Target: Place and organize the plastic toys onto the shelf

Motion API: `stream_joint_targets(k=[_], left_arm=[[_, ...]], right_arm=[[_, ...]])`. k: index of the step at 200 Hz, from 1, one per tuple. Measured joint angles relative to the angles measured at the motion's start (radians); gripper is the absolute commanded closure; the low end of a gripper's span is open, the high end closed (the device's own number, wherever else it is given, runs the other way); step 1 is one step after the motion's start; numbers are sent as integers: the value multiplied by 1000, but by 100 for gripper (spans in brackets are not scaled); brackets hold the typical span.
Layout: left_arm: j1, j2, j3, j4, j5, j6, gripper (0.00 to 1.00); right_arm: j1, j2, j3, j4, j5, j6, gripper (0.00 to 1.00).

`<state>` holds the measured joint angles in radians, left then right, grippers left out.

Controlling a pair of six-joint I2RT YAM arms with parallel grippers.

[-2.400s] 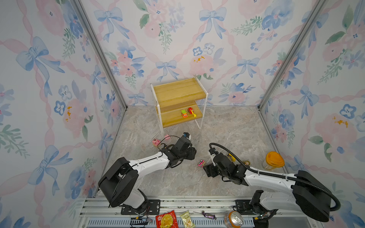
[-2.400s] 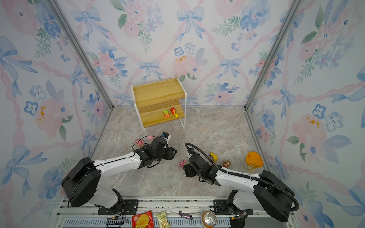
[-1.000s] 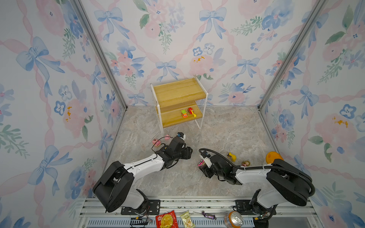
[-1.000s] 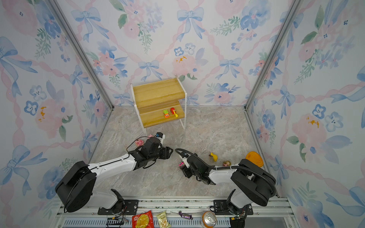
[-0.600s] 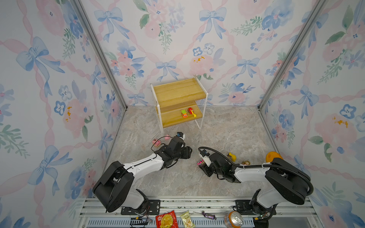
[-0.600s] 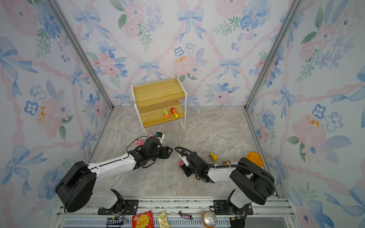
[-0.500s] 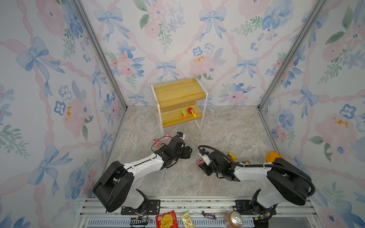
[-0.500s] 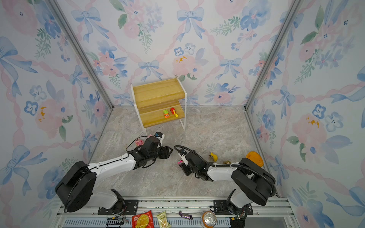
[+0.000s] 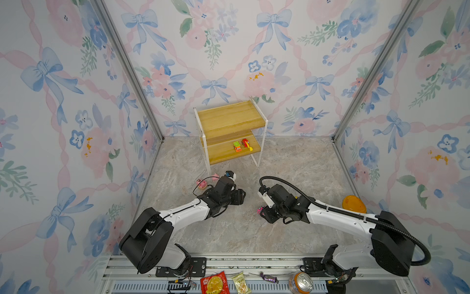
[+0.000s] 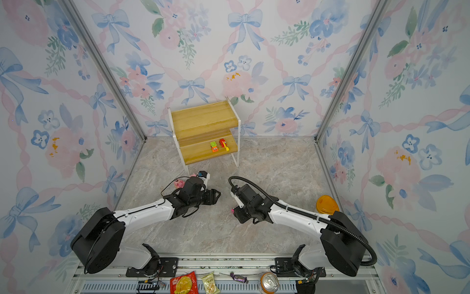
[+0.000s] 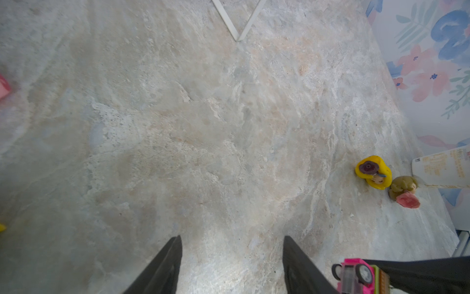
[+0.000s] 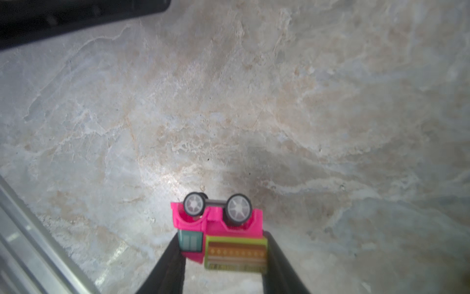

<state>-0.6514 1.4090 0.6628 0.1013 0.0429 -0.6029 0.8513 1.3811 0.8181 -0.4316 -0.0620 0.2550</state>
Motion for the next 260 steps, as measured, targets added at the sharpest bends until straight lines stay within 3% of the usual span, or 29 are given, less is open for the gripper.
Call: stream_joint_targets(k=[88, 181, 260], left_arm=[[0, -92, -71, 35, 0, -4, 36], [0, -141, -107, 60, -5, -4, 35], [0, -193, -126, 63, -19, -3, 28]], right_arm=[[-43, 263, 245, -413, -111, -58, 58], [-74, 499, 480, -607, -146, -138, 55], [-90, 538, 575, -653, -144, -158, 36]])
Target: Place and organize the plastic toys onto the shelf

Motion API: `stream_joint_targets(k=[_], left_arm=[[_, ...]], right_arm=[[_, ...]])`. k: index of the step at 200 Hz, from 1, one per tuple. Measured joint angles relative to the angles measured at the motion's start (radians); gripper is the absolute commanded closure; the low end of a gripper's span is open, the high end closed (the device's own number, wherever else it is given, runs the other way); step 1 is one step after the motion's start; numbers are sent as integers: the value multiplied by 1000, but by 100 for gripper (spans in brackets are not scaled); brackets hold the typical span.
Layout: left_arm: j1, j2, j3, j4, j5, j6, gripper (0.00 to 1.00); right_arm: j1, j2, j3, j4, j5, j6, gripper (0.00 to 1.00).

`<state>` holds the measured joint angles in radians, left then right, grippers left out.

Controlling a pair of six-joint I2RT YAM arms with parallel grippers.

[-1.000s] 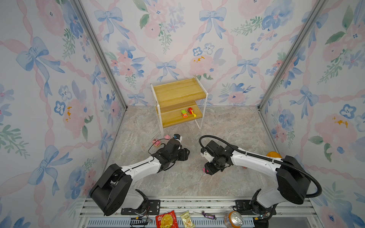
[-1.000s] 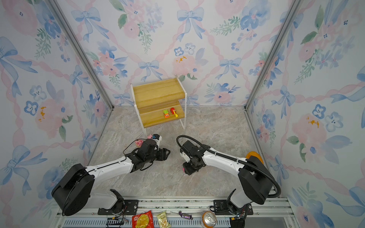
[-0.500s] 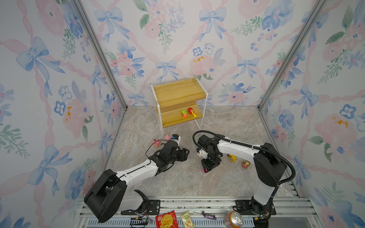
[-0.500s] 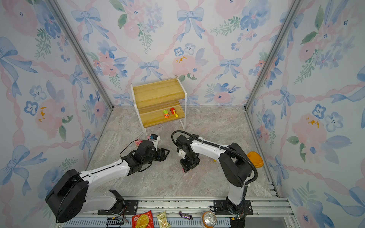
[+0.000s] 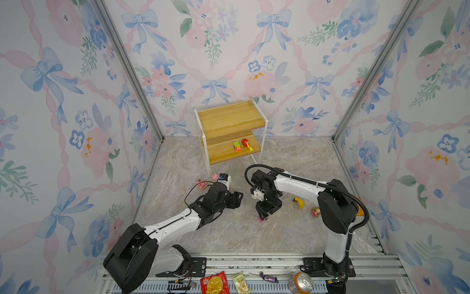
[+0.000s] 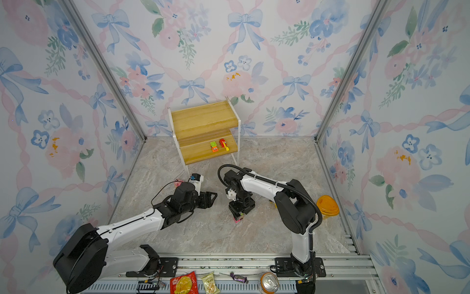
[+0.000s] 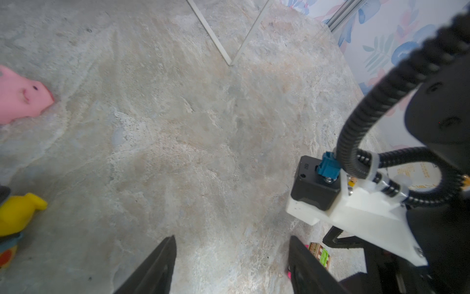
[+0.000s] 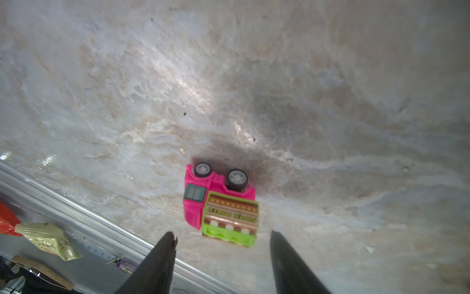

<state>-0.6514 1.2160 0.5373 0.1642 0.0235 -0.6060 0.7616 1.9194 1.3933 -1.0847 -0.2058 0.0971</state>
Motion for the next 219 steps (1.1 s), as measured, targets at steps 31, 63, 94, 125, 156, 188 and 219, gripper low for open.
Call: stream_joint_targets(k=[31, 63, 94, 125, 156, 188, 219], left_arm=[[-8, -45, -3, 9, -10, 7, 26], [-75, -77, -27, 50, -36, 50, 25], [-189, -84, -88, 121, -33, 118, 24], [-283, -54, -110, 171, -22, 215, 23], [-335, 28, -104, 211, 2, 333, 23], [-383, 173, -43, 228, 13, 419, 26], [-431, 322, 49, 232, 2, 454, 31]], right_arm=[[-4, -5, -1, 24, 3, 10, 33], [-39, -135, -90, 135, 2, 45, 29], [-129, -387, -251, 278, 11, 116, 26], [-198, -611, -408, 429, 34, 189, 20], [-220, -752, -485, 526, 45, 231, 18], [-229, -856, -536, 595, 60, 255, 18], [-251, -953, -584, 624, 79, 267, 17]])
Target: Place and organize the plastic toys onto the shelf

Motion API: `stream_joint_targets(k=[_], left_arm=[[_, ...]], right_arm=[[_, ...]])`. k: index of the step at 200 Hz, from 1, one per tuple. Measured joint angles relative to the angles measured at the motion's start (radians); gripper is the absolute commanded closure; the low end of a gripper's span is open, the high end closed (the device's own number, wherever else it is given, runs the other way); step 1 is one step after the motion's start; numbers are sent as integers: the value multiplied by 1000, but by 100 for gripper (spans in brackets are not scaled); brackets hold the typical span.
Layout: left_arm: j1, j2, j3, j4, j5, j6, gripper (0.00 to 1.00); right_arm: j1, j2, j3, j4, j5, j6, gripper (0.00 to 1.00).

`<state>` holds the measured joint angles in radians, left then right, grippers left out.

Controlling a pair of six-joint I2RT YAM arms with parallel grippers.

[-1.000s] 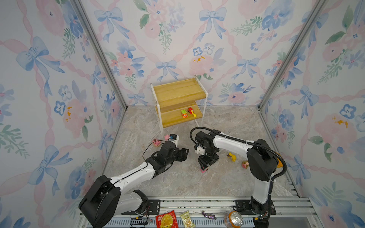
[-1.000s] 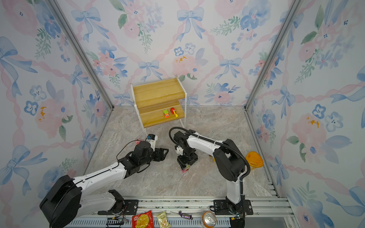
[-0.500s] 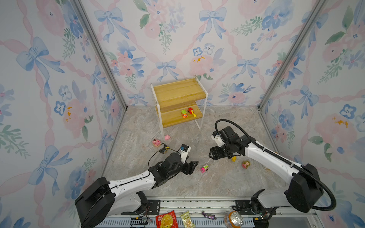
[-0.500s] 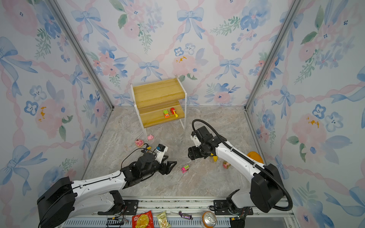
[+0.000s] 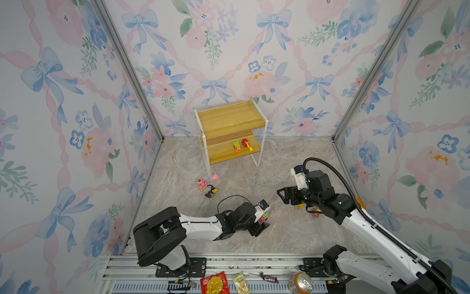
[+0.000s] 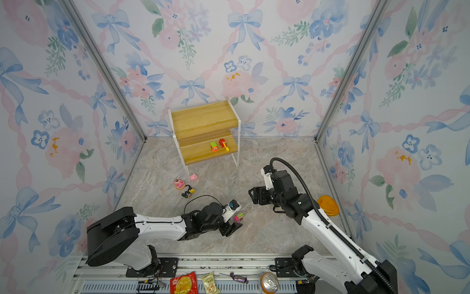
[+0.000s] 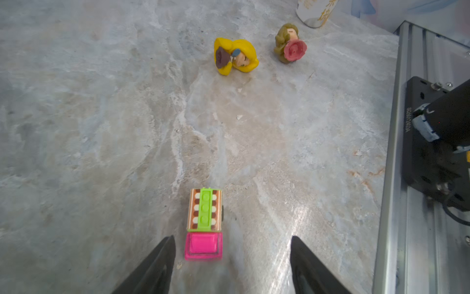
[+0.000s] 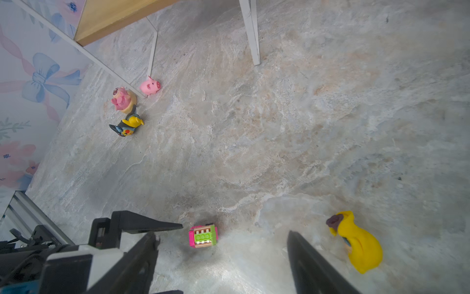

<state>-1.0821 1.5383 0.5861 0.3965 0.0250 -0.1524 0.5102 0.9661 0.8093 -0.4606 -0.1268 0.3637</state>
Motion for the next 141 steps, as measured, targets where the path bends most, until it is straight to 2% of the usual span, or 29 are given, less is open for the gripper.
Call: stream_joint_targets(k=[65, 98, 141], left_arm=[[-7, 98, 91, -42, -39, 26, 43], [-7, 164, 159, -75, -82, 29, 43], [-5, 173, 171, -115, -137, 29, 42]], right_arm=[[-72, -87, -39, 32, 0, 4, 17], [-77, -90, -59, 46, -1, 3, 17], [-79, -98, -78, 55, -1, 2, 17]])
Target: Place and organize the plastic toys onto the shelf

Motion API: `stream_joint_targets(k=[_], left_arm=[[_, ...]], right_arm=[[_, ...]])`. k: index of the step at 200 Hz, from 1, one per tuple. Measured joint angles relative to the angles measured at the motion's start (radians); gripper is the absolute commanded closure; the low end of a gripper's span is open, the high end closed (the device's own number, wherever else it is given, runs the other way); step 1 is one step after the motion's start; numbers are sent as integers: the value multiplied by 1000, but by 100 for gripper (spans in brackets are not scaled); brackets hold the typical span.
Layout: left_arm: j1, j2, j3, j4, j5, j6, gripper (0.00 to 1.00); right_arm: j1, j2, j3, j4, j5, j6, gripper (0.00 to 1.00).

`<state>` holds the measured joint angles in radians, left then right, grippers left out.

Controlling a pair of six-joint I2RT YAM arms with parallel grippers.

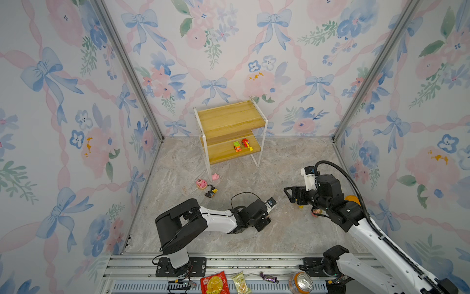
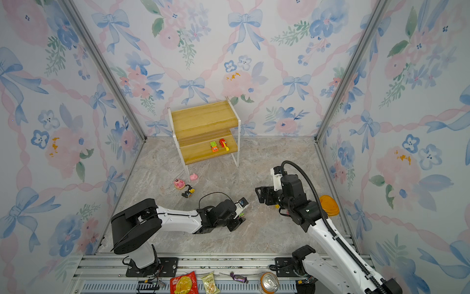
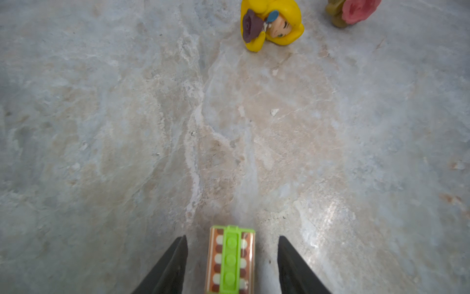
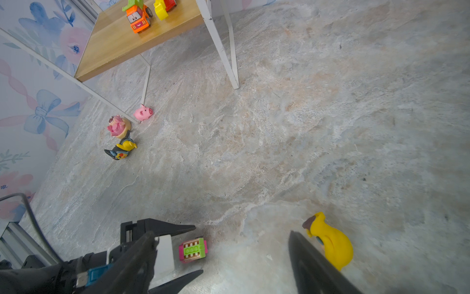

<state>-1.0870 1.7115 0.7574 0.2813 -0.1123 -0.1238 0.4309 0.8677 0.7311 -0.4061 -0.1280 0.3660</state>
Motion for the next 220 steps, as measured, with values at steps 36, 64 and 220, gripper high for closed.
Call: stream_joint_targets(k=[36, 64, 220], left_arm=[[3, -1, 6, 0, -14, 2, 41], [16, -1, 6, -1, 1, 13, 40], [68, 11, 6, -19, 130, -8, 65]], right_arm=[[-6, 0, -9, 14, -5, -8, 17], [-13, 0, -23, 25, -15, -11, 17], [-25, 3, -39, 60, -51, -18, 17]])
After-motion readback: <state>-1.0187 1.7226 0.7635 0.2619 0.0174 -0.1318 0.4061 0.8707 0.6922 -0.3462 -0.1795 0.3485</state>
